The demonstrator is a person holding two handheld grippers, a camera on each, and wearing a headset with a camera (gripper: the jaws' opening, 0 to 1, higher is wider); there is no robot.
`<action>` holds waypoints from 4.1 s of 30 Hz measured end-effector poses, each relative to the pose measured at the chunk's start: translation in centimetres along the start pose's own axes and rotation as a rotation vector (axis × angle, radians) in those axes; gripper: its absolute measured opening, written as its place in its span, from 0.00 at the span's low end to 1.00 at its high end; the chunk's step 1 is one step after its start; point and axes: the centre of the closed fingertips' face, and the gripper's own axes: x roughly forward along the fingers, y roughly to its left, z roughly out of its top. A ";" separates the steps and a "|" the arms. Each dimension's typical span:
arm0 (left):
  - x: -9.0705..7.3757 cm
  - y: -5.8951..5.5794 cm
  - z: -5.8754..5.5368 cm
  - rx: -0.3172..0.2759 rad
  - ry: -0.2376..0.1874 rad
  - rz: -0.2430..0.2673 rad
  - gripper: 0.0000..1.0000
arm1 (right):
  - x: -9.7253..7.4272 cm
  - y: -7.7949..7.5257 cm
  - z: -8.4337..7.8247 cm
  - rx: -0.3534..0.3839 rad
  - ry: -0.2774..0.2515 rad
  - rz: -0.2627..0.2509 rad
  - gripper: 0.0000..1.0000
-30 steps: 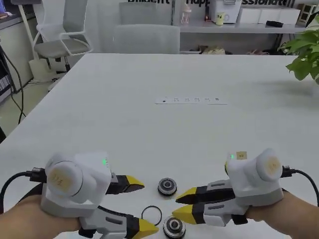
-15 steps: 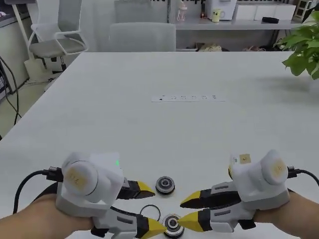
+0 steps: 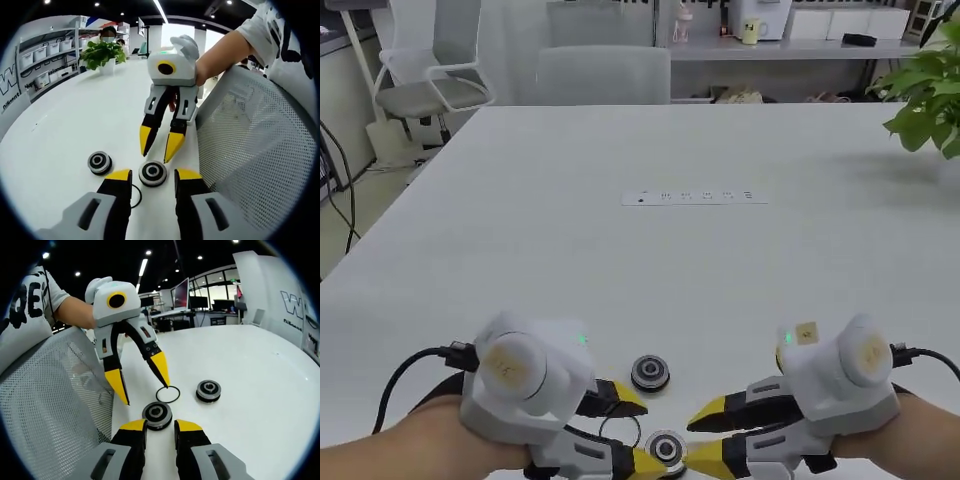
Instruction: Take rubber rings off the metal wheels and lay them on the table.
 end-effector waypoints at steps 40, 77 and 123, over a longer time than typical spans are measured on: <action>2.0 0.1 -1.0 0.031 0.026 0.026 0.08 | 1.0 0.1 -1.4 -0.006 0.035 0.003 0.11; 2.0 0.1 -1.0 0.048 0.022 0.057 0.07 | 0.0 -0.8 -0.4 0.240 -0.068 -0.008 0.00; 2.0 0.2 -1.0 0.051 0.034 0.068 0.07 | 0.7 0.2 0.7 0.243 -0.091 0.033 0.00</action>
